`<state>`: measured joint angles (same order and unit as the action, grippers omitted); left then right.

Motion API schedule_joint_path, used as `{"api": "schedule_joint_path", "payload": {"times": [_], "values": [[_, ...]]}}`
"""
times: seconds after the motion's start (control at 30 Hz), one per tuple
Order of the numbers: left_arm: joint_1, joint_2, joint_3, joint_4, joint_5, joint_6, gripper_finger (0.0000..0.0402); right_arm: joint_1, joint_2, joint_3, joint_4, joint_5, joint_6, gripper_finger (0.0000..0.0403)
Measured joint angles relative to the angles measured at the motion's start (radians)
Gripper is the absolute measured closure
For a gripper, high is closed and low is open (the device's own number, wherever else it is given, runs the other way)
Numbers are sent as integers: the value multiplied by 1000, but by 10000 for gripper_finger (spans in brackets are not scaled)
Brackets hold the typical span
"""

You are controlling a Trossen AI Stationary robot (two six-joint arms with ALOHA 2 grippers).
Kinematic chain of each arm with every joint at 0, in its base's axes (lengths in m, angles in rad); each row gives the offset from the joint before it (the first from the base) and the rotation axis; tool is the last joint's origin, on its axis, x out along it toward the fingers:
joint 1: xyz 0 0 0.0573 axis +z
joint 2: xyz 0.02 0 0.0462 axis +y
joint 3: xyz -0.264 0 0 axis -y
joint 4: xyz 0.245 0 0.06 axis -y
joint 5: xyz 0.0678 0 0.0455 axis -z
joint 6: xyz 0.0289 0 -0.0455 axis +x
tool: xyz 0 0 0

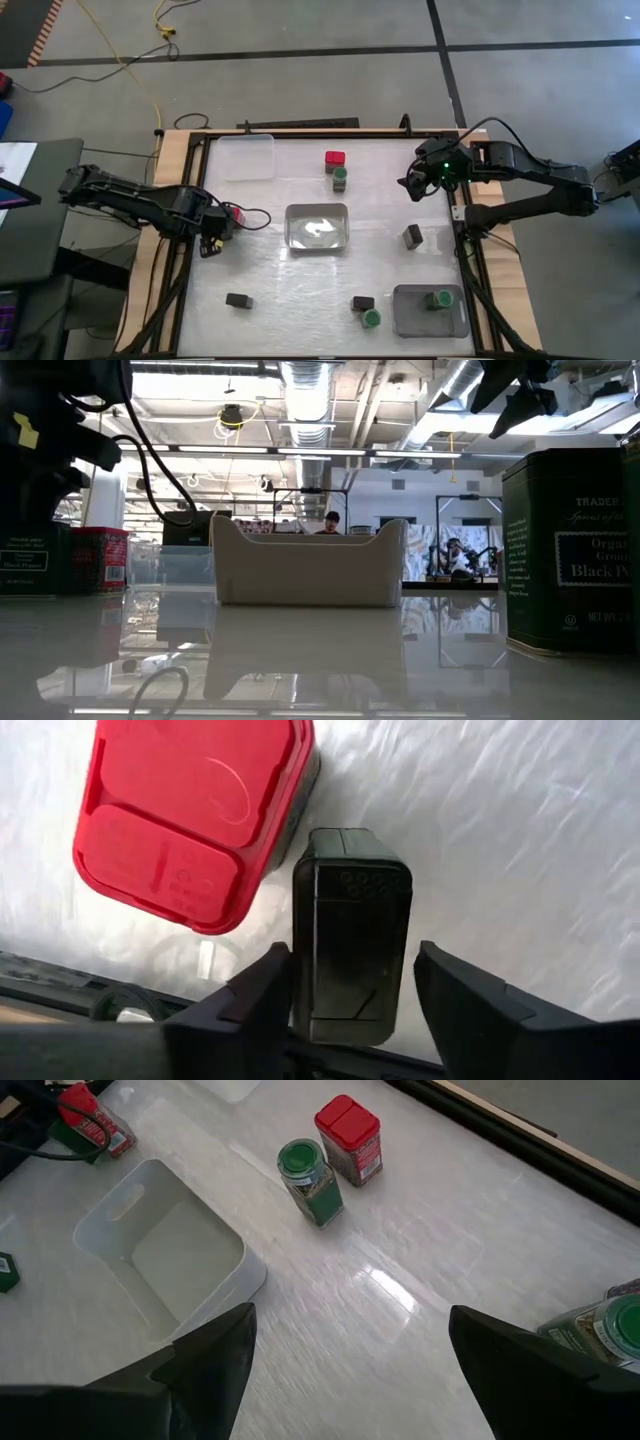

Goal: Sort spices by type
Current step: Put the top left black seasoning can into the transparent bin

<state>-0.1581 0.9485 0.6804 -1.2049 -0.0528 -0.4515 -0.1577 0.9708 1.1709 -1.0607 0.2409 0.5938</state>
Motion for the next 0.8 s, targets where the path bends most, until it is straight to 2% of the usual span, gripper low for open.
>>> {"api": "schedule_joint_path", "payload": {"times": [0.23, 0.43, 0.63, 0.8], "values": [[0, 0, 1, -2, 50, -48, 275, 0, 0, 0, 0, 0, 0, 46], [-1, 0, 64, -29, 77, -137, 277, 0, 0, 0, 0, 0, -1, 46], [-1, 0, 194, -54, 71, -141, 277, 0, 0, 0, -1, 0, -4, 46], [1, 3, 326, -112, -8, -153, 277, -6, 25, 0, -1, 0, -36, 46]]}}
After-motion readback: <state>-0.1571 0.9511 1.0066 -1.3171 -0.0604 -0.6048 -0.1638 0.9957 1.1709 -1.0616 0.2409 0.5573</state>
